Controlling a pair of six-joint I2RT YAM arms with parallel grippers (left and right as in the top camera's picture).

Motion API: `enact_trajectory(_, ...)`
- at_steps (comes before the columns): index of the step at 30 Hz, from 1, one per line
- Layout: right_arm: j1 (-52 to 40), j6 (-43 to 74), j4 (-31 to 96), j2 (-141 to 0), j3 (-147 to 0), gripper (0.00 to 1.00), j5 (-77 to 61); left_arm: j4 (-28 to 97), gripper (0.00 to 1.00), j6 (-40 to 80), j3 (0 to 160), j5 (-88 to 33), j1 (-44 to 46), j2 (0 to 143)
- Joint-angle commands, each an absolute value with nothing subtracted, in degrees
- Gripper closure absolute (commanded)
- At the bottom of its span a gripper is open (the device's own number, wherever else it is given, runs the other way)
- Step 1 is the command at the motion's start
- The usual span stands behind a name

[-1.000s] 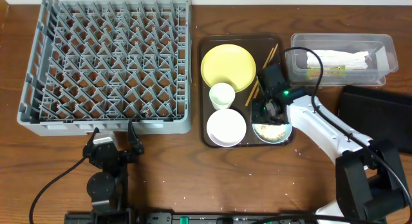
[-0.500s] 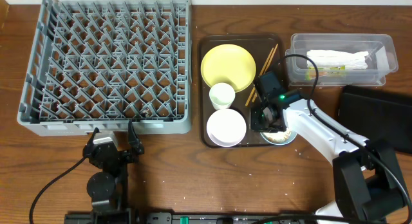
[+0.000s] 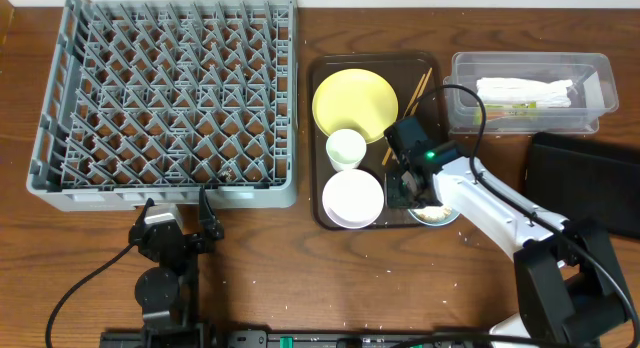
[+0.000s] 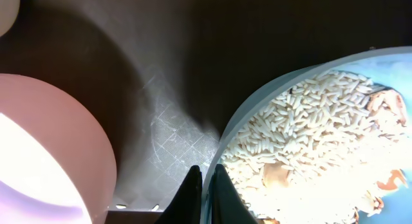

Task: Sort waste into correct bins and load items into the dishwasher
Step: 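Grasp rim of blue bowl with right gripper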

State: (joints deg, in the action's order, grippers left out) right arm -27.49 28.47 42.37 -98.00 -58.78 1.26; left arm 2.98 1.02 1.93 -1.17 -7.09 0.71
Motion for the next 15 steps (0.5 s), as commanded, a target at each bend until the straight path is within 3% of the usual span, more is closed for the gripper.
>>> enact_trajectory(1,-28.40,28.69,42.94,-98.72,-57.91,0.96,3.31,3.99,0.10,0.05,0.23,-0.86,-7.42,0.67)
enact_trajectory(15,-28.95,26.68,38.46,-98.72,-52.53,0.96,5.56,3.99,0.10,0.05,0.23,-0.86,-7.42,0.67)
